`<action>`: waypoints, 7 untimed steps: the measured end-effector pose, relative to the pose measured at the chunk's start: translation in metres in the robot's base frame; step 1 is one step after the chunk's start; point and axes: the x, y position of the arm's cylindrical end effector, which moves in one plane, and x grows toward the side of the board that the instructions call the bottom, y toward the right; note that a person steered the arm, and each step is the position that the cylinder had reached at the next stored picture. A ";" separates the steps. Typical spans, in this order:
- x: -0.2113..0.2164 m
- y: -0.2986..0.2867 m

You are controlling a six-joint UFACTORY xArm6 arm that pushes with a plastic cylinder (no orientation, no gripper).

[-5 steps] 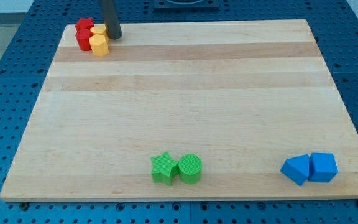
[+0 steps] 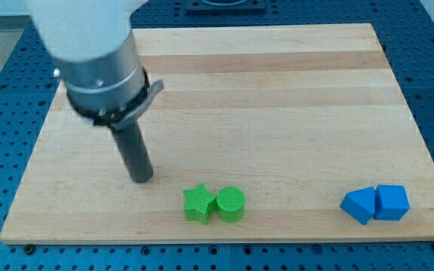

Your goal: Push the green circle away from the green star

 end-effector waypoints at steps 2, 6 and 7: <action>0.060 0.011; 0.070 0.081; 0.070 0.098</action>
